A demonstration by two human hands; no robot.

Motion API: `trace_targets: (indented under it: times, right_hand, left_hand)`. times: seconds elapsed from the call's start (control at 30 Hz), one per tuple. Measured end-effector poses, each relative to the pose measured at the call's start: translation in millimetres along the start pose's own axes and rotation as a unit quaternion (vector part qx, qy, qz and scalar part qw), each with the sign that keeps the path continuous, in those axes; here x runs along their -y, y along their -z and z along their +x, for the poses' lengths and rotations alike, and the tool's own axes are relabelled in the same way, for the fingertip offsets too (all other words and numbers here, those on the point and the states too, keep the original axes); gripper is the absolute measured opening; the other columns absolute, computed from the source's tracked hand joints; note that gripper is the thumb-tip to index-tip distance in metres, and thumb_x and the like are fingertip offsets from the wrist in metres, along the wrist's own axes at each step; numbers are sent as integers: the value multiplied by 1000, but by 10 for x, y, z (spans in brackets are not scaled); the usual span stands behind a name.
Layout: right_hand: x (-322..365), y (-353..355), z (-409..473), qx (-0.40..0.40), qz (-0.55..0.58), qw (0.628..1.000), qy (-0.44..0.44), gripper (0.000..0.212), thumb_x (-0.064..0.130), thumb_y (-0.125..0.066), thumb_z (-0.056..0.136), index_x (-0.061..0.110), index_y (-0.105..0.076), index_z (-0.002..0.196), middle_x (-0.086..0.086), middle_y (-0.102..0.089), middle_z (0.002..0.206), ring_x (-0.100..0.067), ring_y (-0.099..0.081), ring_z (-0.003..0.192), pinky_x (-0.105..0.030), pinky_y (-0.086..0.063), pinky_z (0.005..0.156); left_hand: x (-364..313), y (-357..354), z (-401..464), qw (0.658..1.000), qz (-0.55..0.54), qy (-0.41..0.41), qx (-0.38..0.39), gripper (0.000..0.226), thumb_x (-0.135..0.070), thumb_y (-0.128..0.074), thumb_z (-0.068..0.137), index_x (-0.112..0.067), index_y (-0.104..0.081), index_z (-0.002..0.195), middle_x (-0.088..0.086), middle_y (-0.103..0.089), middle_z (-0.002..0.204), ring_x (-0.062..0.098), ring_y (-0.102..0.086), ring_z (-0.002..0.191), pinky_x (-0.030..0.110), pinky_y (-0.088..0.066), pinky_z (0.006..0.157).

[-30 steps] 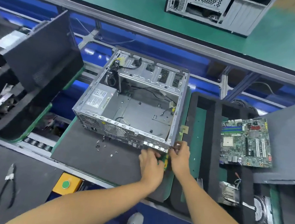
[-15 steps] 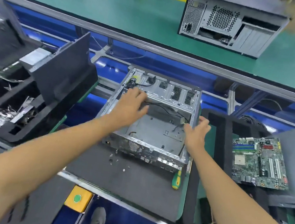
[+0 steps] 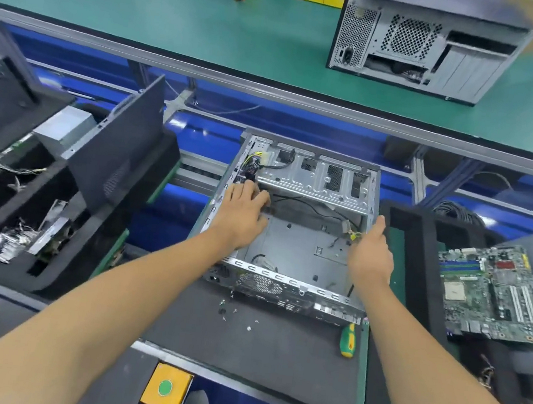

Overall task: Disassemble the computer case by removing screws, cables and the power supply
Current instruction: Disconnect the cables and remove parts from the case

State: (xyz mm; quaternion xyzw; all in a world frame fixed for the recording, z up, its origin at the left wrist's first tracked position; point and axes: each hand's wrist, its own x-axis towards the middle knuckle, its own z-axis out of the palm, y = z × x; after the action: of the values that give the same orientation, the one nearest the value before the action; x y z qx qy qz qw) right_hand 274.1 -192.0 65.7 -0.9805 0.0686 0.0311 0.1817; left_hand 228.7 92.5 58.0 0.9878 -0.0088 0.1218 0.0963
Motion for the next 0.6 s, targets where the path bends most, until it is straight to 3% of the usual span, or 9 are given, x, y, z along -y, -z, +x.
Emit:
trace_targets:
  times: [0.2, 0.37, 0.47, 0.6]
  right_hand:
    - [18, 16, -18, 5, -26, 1000, -15, 94, 5, -60, 96, 13, 6, 162, -21, -52, 140, -43, -60, 110, -42, -41, 74]
    - [25, 40, -41, -3, -34, 999, -14, 89, 4, -56, 97, 10, 4, 162, -23, -56, 132, -42, -61, 106, -39, -40, 71]
    - [24, 38, -35, -5, -35, 999, -15, 88, 3, -56, 97, 10, 3, 162, -24, -57, 131, -43, -61, 107, -41, -41, 73]
    - [33, 33, -24, -5, -40, 999, -22, 88, -1, -53, 97, 12, 3, 162, -24, -58, 129, -43, -60, 109, -41, -41, 75]
  left_hand:
    - [-4, 25, 79, 998, -45, 25, -38, 47, -30, -52, 87, -24, -46, 133, 8, -32, 148, 31, -29, 132, 49, -23, 116]
    - [31, 51, 100, 999, -22, -27, 10, 42, -42, -48, 94, -20, -50, 129, 6, -42, 139, 29, -36, 131, 43, -23, 113]
    - [93, 56, 88, 996, -2, -79, 44, 52, -55, -39, 95, -20, -52, 131, 4, -45, 138, 27, -38, 135, 42, -23, 116]
    - [121, 9, 46, 997, -40, -69, 19, 53, -55, -41, 100, -24, -45, 143, 4, -26, 162, 22, -6, 157, 41, 5, 127]
